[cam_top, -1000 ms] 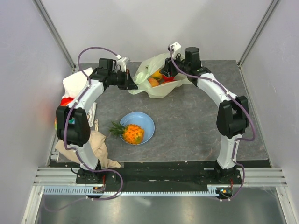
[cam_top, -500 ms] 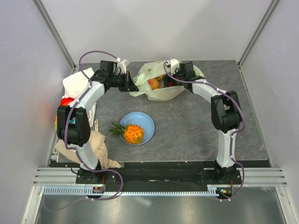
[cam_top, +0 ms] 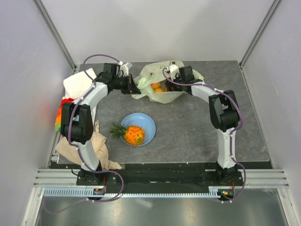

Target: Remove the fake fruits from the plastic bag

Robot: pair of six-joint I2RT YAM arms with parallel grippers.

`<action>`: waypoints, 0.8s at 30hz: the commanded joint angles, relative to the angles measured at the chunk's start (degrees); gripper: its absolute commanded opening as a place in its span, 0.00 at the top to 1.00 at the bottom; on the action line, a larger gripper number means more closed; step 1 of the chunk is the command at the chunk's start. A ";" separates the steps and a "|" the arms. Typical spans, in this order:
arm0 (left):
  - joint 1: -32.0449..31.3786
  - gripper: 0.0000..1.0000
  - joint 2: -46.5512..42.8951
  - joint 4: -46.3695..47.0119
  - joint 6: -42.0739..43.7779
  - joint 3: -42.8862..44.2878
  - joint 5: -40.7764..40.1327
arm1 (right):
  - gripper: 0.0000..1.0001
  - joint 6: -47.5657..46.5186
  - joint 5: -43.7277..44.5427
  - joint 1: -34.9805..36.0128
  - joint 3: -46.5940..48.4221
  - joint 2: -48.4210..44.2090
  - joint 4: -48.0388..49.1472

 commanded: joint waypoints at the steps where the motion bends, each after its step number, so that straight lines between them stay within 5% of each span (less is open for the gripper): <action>1: -0.14 0.98 0.84 1.86 -1.42 2.01 -0.27 | 0.32 -2.10 1.37 -0.37 3.34 0.15 -1.79; 2: -0.22 0.98 0.75 1.77 -1.24 2.01 -0.18 | 0.44 -1.75 0.14 -0.64 3.69 -0.73 -1.96; 5: -0.31 0.98 0.40 1.77 -0.80 1.66 -0.62 | 0.53 0.88 -5.31 -1.42 5.01 -4.77 -3.02; 11: -2.15 0.98 -0.13 1.77 0.78 0.86 -2.64 | 0.56 11.06 -17.08 -1.87 6.60 -11.63 -3.28; 24: -3.83 0.98 2.16 0.71 0.34 5.69 -4.31 | 0.66 25.06 -28.52 -3.54 7.39 -15.58 -0.29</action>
